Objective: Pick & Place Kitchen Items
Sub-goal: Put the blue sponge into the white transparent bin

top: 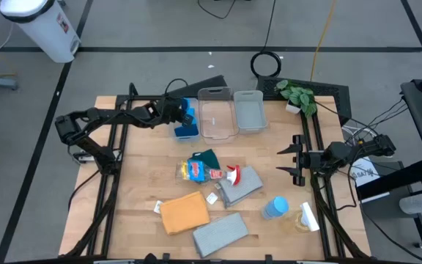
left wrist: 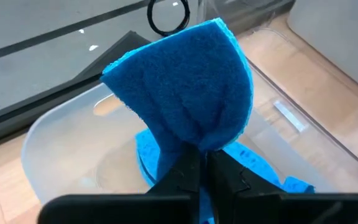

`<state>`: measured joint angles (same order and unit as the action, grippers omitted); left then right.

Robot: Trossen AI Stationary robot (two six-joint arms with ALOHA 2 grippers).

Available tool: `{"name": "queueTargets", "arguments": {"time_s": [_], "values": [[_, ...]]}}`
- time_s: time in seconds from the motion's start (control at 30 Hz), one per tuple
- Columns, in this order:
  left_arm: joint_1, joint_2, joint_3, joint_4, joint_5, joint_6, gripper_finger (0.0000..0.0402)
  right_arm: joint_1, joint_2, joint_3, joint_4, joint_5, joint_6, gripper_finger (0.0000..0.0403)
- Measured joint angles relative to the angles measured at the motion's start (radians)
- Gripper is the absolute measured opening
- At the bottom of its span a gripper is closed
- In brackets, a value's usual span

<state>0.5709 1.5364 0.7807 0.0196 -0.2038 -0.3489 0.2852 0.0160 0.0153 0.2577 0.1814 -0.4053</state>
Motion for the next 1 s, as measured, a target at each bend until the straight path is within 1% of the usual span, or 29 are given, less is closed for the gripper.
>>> {"name": "queueTargets", "arguments": {"time_s": [0.1, 0.2, 0.33, 0.43, 0.57, 0.63, 0.87, 1.0], "values": [[0.0, 0.0, 0.0, -0.004, 0.001, -0.001, 0.0021, 0.0, 0.0, 0.0, 0.0, 0.0, 0.0, 0.0208], [-0.003, 0.0, 0.0, -0.019, -0.009, -0.001, 0.0026, 0.0, 0.0, 0.0, 0.0, 0.0, 0.0, 0.0208], [-0.002, 0.0, 0.0, -0.032, -0.028, -0.01, 0.001, 0.0, 0.0, 0.0, 0.0, 0.0, 0.0, 0.0208], [-0.002, 0.0, 0.0, -0.04, -0.008, -0.013, 0.0008, 0.0, 0.0, 0.0, 0.0, 0.0, 0.0, 0.0208], [-0.003, 0.0, 0.0, -0.04, -0.006, -0.013, 0.0031, 0.0, 0.0, 0.0, 0.0, 0.0, 0.0, 0.0208], [-0.002, 0.0, 0.0, -0.04, -0.006, -0.013, 0.0036, 0.0, 0.0, 0.0, 0.0, 0.0, 0.0, 0.0208], [-0.002, 0.0, 0.0, -0.039, -0.006, -0.012, 0.002, 0.0, 0.0, 0.0, 0.0, 0.0, 0.0, 0.0208], [-0.003, 0.0, 0.0, -0.038, -0.005, -0.001, 0.0027, 0.0, 0.0, 0.0, 0.0, 0.0, 0.0, 0.0208]]}}
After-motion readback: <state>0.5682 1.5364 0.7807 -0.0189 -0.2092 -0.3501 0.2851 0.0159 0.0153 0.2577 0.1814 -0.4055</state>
